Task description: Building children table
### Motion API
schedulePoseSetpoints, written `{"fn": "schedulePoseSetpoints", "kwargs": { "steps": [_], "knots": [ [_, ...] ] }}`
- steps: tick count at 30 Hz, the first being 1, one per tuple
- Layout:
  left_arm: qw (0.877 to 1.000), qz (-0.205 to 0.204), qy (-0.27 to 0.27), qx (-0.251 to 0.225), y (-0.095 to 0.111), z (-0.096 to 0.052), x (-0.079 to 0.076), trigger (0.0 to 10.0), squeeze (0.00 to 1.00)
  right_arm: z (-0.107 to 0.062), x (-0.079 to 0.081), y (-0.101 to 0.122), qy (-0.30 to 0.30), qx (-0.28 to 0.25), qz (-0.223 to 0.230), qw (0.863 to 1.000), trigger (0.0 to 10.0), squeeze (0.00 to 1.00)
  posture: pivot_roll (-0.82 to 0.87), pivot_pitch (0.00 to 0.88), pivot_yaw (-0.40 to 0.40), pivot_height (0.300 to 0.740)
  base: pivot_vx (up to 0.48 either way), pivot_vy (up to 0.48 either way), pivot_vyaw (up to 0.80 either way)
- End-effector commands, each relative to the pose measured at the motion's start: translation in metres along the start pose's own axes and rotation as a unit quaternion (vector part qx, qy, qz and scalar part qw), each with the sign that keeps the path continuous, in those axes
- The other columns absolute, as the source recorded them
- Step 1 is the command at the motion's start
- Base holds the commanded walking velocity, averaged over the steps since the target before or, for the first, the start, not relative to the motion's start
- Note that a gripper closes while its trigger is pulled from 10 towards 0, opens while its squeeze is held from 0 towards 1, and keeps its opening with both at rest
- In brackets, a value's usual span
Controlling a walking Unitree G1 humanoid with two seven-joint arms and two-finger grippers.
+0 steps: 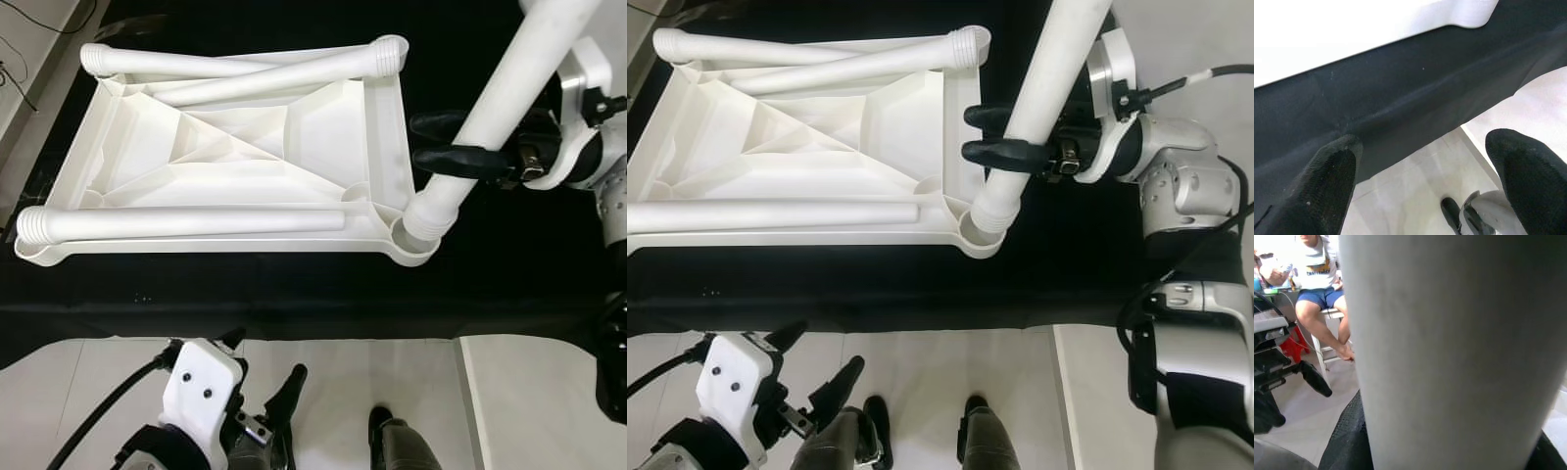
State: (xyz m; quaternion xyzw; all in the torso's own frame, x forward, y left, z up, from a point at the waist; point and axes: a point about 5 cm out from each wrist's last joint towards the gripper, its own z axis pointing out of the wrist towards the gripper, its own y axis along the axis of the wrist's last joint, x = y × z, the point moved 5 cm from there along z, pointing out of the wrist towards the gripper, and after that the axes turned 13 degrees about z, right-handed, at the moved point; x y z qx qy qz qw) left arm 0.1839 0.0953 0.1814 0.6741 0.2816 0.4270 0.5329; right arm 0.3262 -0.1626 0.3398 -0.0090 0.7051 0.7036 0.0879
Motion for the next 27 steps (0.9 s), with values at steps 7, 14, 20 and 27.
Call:
{"fn": "schedulePoseSetpoints", "kwargs": {
  "steps": [7, 14, 20, 27],
  "knots": [
    [1.0, 0.001, -0.001, 0.002, -0.005, 0.0, -0.001, 10.0, 0.0, 0.031, 0.013, -0.031, 0.048, 0.056, -0.004, 0.997, 10.0, 0.0, 0.02, 0.392, 0.103, 0.74, 0.0, 0.0, 0.0],
    [1.0, -0.008, -0.005, -0.009, -0.006, 0.004, -0.002, 10.0, 0.0, 0.046, 0.018, -0.033, 0.073, 0.073, -0.016, 0.995, 10.0, 0.0, 0.02, 0.391, 0.096, 0.74, 0.0, 0.0, 0.0],
    [1.0, -0.012, -0.01, -0.015, -0.005, 0.006, -0.003, 10.0, 0.0, 0.049, 0.012, -0.04, 0.065, 0.088, -0.003, 0.994, 10.0, 0.0, 0.01, 0.395, 0.089, 0.74, 0.0, 0.0, 0.0],
    [1.0, -0.013, -0.011, -0.021, -0.005, 0.007, -0.004, 10.0, 0.0, 0.056, -0.012, -0.04, 0.003, 0.082, 0.011, 0.997, 10.0, 0.0, 0.0, 0.399, 0.077, 0.74, 0.0, 0.0, 0.0]
  ]
}}
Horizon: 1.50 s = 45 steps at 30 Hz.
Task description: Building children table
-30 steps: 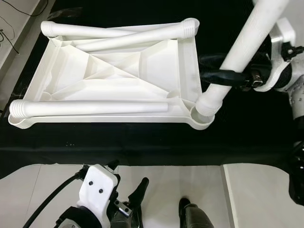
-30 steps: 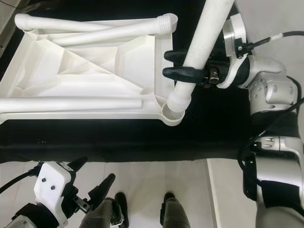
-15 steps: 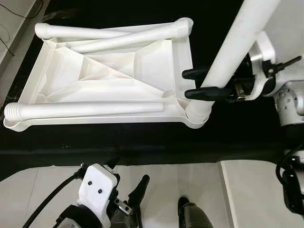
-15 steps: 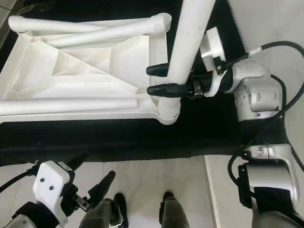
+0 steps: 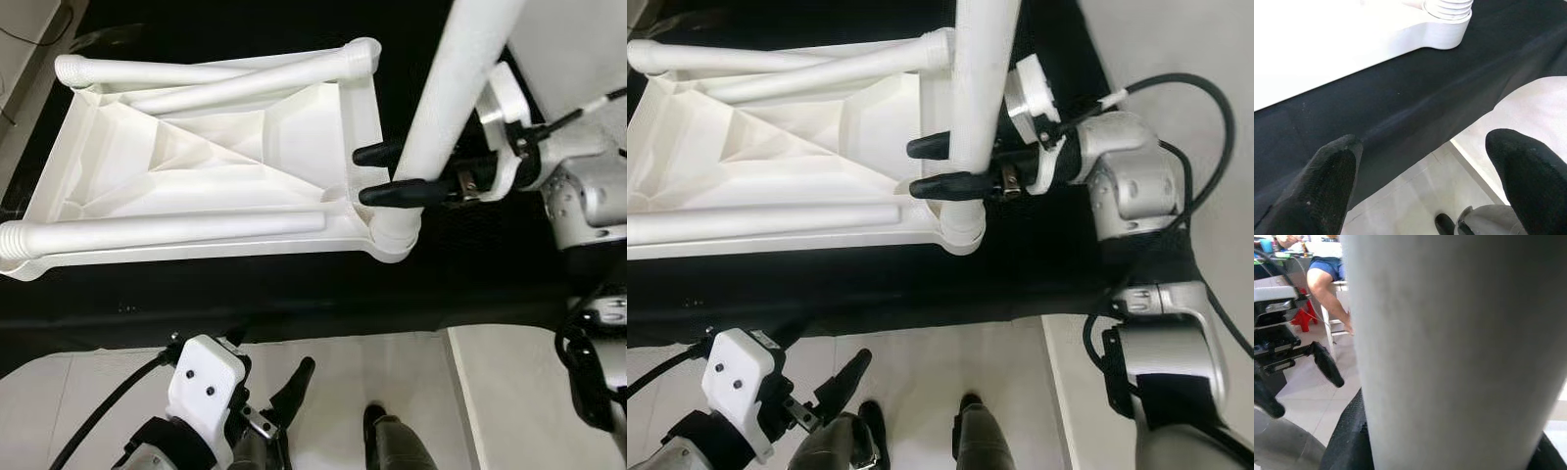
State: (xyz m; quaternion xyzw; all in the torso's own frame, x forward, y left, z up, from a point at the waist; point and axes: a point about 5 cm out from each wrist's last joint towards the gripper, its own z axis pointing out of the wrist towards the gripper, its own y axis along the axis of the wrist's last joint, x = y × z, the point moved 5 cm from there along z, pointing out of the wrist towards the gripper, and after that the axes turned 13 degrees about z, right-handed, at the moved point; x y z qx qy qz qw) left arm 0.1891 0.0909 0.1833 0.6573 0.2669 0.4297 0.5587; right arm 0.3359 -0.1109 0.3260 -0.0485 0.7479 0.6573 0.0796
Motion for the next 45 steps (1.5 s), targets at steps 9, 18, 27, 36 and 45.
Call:
{"fn": "schedulePoseSetpoints", "kwargs": {
  "steps": [9, 18, 27, 36, 45],
  "knots": [
    [1.0, -0.011, -0.004, 0.008, -0.006, 0.001, -0.005, 10.0, 0.0, 0.004, -0.028, -0.036, -0.118, 0.01, 0.067, 0.991, 10.0, 0.0, 0.0, 0.407, 0.075, 0.74, 0.0, 0.0, 0.0],
    [1.0, -0.011, -0.005, 0.006, -0.006, 0.001, -0.005, 10.0, 0.0, -0.002, -0.025, -0.044, -0.14, 0.004, 0.074, 0.987, 10.0, 0.0, 0.0, 0.408, 0.078, 0.74, 0.0, 0.0, 0.0],
    [1.0, -0.01, -0.006, 0.006, -0.007, 0.0, -0.005, 10.0, 0.0, -0.001, -0.026, -0.067, -0.262, 0.009, 0.103, 0.959, 10.0, 0.0, 0.0, 0.408, 0.057, 0.74, 0.0, 0.0, 0.0],
    [1.0, -0.005, -0.001, 0.005, -0.009, 0.002, 0.0, 10.0, 0.0, -0.041, -0.002, -0.107, -0.61, -0.014, 0.158, 0.776, 10.0, 0.0, -0.02, 0.404, 0.067, 0.74, 0.0, 0.0, 0.0],
    [1.0, 0.0, 0.009, 0.007, -0.015, 0.007, 0.008, 10.0, 0.0, -0.002, 0.018, -0.112, -0.614, -0.026, 0.18, 0.768, 10.0, 0.0, 0.0, 0.356, 0.073, 0.74, 0.0, 0.0, 0.0]
  ]
}}
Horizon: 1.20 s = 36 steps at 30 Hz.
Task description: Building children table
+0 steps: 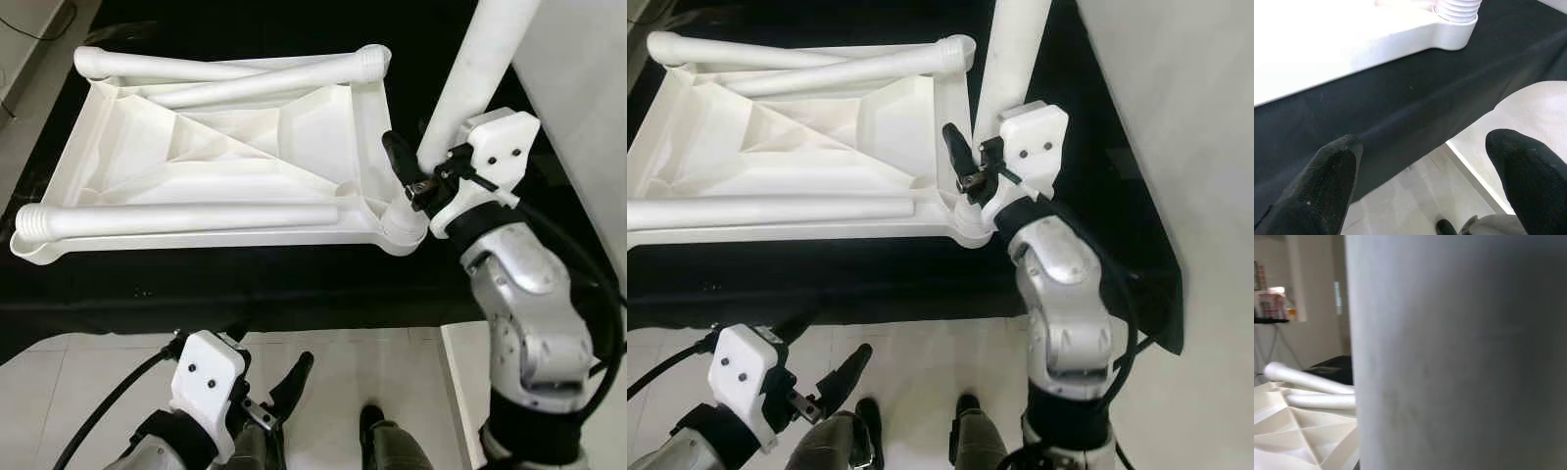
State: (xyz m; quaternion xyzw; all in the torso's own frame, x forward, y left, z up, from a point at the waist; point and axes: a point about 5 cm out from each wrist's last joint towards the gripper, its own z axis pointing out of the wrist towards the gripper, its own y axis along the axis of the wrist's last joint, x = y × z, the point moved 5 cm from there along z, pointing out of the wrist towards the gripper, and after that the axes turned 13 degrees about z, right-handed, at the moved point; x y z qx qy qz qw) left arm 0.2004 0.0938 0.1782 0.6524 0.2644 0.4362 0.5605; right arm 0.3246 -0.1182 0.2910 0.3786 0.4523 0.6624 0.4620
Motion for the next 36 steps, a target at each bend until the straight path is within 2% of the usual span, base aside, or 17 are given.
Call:
{"fn": "schedulePoseSetpoints", "kwargs": {
  "steps": [1, 6, 8, 10, 12, 13, 15, 20, 21, 22, 27, 30, 31, 33, 34, 35, 36],
  "knots": [
    [1.0, -0.003, 0.007, 0.015, -0.008, 0.0, 0.002, 10.0, 0.0, -0.014, -0.017, -0.077, -0.063, 0.166, 0.03, 0.984, 10.0, 0.0, 0.0, 0.356, 0.073, 0.74, 0.0, 0.0, 0.0],
    [0.999, -0.012, 0.041, 0.012, -0.007, 0.004, 0.02, 10.0, 0.0, -0.011, -0.013, -0.081, -0.072, 0.167, 0.037, 0.983, 10.0, 0.0, 0.0, 0.322, 0.075, 0.74, 0.0, 0.0, 0.0],
    [0.999, -0.01, 0.046, -0.004, 0.0, 0.009, 0.029, 10.0, 0.0, -0.009, -0.013, -0.082, -0.071, 0.165, 0.039, 0.983, 10.0, 0.0, 0.0, 0.311, 0.074, 0.74, 0.0, 0.0, 0.0],
    [0.997, -0.01, 0.039, -0.072, 0.035, 0.025, 0.05, 10.0, 0.0, -0.004, -0.009, -0.082, -0.064, 0.161, 0.044, 0.984, 10.0, 0.0, 0.0, 0.282, 0.073, 0.74, 0.0, 0.0, 0.0],
    [0.993, -0.009, 0.025, -0.113, 0.057, 0.033, 0.059, 10.0, 0.0, 0.0, -0.007, -0.084, -0.06, 0.159, 0.046, 0.984, 10.0, 0.0, 0.0, 0.273, 0.074, 0.74, 0.0, 0.0, 0.0],
    [0.985, -0.002, -0.033, -0.167, 0.09, 0.039, 0.061, 10.0, 0.0, 0.002, -0.002, -0.083, -0.052, 0.154, 0.049, 0.986, 10.0, 0.0, 0.0, 0.257, 0.077, 0.74, 0.0, 0.0, 0.0],
    [0.981, 0.003, -0.058, -0.187, 0.104, 0.04, 0.061, 10.0, 0.0, 0.003, 0.0, -0.083, -0.05, 0.152, 0.05, 0.986, 10.0, 0.0, 0.0, 0.257, 0.077, 0.74, 0.0, 0.0, 0.0],
    [0.948, 0.033, -0.15, -0.279, 0.169, 0.049, 0.068, 10.0, 0.0, 0.009, 0.018, -0.082, -0.011, 0.14, 0.063, 0.988, 10.0, 0.0, 0.0, 0.216, 0.094, 0.74, 0.0, 0.0, 0.0],
    [0.948, 0.033, -0.15, -0.279, 0.169, 0.049, 0.068, 10.0, 0.0, 0.009, 0.018, -0.082, -0.011, 0.14, 0.063, 0.988, 10.0, 0.0, 0.0, 0.216, 0.094, 0.74, 0.0, 0.0, 0.0],
    [0.94, 0.039, -0.168, -0.293, 0.183, 0.052, 0.07, 10.0, 0.0, 0.011, 0.023, -0.081, 0.002, 0.136, 0.066, 0.988, 10.0, 0.0, 0.0, 0.213, 0.097, 0.74, 0.0, 0.0, 0.0],
    [0.928, 0.046, -0.218, -0.299, 0.199, 0.06, 0.065, 10.0, 0.0, 0.012, 0.036, -0.079, 0.035, 0.128, 0.075, 0.988, 10.0, 0.0, 0.0, 0.203, 0.107, 0.74, 0.0, 0.0, 0.0],
    [0.926, 0.054, -0.229, -0.297, 0.203, 0.065, 0.063, 10.0, 0.0, 0.013, 0.041, -0.078, 0.046, 0.124, 0.075, 0.988, 10.0, 0.0, 0.01, 0.201, 0.108, 0.74, 0.0, 0.0, 0.0],
    [0.927, 0.058, -0.246, -0.276, 0.205, 0.077, 0.063, 10.0, 0.0, 0.013, 0.048, -0.075, 0.064, 0.115, 0.074, 0.989, 10.0, 0.0, 0.01, 0.2, 0.113, 0.74, 0.0, 0.0, 0.0],
    [0.927, 0.058, -0.246, -0.276, 0.205, 0.077, 0.063, 10.0, 0.0, 0.013, 0.048, -0.075, 0.064, 0.115, 0.074, 0.989, 10.0, 0.0, 0.01, 0.2, 0.113, 0.74, 0.0, 0.0, 0.0],
    [0.939, 0.06, -0.243, -0.235, 0.198, 0.102, 0.069, 10.0, 0.0, 0.013, 0.059, -0.07, 0.089, 0.103, 0.081, 0.987, 10.0, 0.0, 0.0, 0.201, 0.119, 0.74, 0.0, 0.0, 0.0],
    [0.942, 0.061, -0.245, -0.222, 0.196, 0.112, 0.071, 10.0, 0.0, 0.013, 0.067, -0.066, 0.11, 0.094, 0.079, 0.986, 10.0, 0.0, 0.0, 0.201, 0.119, 0.74, 0.0, 0.0, 0.0],
    [0.942, 0.061, -0.245, -0.222, 0.196, 0.112, 0.071, 10.0, 0.0, 0.013, 0.067, -0.066, 0.11, 0.094, 0.079, 0.986, 10.0, 0.0, 0.0, 0.201, 0.119, 0.74, 0.0, 0.0, 0.0]
  ]
}}
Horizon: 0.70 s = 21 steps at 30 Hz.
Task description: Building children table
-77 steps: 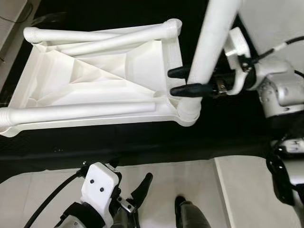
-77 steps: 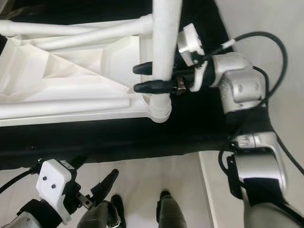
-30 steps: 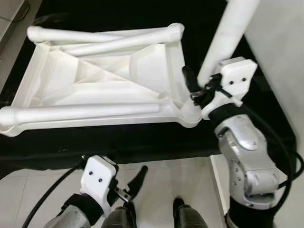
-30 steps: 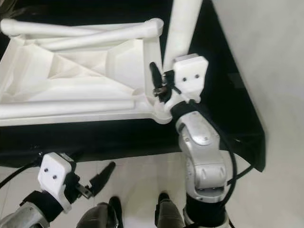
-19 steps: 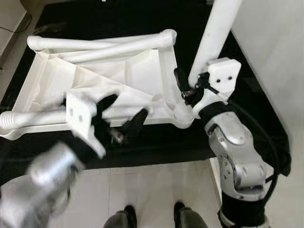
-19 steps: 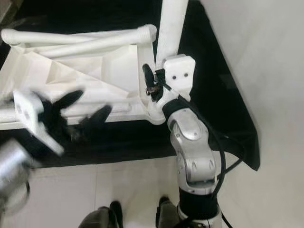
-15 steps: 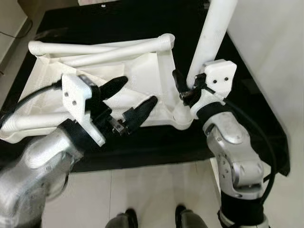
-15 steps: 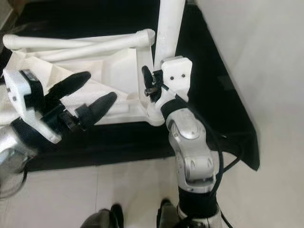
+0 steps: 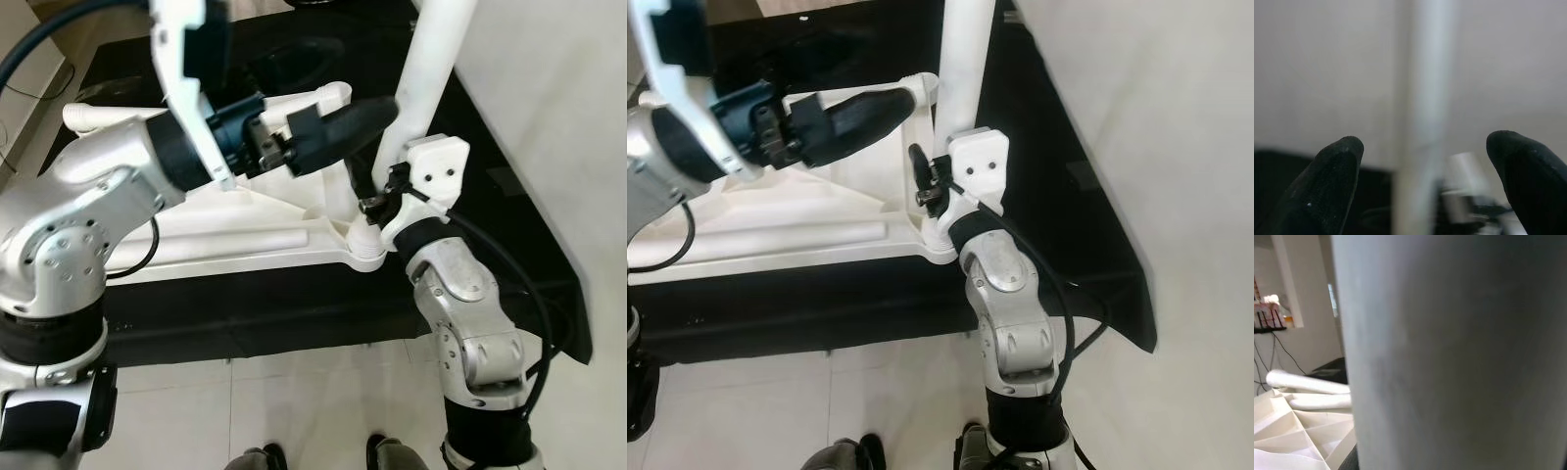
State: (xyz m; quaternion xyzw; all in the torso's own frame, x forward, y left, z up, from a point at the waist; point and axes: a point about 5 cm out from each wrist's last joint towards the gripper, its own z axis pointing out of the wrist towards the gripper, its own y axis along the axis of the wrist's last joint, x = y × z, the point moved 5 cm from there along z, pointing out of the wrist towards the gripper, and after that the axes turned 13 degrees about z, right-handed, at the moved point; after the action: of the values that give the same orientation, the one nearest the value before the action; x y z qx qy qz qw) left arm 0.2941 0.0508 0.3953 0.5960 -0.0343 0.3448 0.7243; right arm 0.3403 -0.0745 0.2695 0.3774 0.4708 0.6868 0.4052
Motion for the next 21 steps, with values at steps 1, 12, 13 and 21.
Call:
{"fn": "schedulePoseSetpoints", "kwargs": {
  "steps": [1, 12, 13, 21],
  "knots": [
    [0.999, 0.005, 0.003, 0.034, -0.017, 0.005, 0.009, 10.0, 0.0, -0.001, 0.036, -0.034, 0.082, 0.067, 0.032, 0.994, 10.0, 0.0, 0.0, 0.201, 0.123, 0.74, 0.0, 0.0, 0.0],
    [0.998, 0.037, -0.015, 0.043, -0.02, 0.025, 0.015, 10.0, 0.0, -0.003, 0.064, -0.031, 0.159, 0.059, 0.008, 0.985, 10.0, 0.0, 0.0, 0.201, 0.13, 0.74, 0.0, 0.0, 0.0],
    [0.998, 0.04, -0.018, 0.043, -0.02, 0.027, 0.015, 10.0, 0.0, -0.003, 0.065, -0.03, 0.163, 0.059, 0.008, 0.985, 10.0, 0.0, 0.0, 0.201, 0.13, 0.74, 0.0, 0.0, 0.0],
    [0.996, 0.077, -0.004, 0.041, -0.021, 0.027, 0.022, 0.0, 0.0, -0.001, 0.071, -0.027, 0.206, 0.057, -0.017, 0.977, 10.0, 0.0, -0.01, 0.189, 0.119, 0.74, 0.0, 0.0, 0.0]
  ]
}}
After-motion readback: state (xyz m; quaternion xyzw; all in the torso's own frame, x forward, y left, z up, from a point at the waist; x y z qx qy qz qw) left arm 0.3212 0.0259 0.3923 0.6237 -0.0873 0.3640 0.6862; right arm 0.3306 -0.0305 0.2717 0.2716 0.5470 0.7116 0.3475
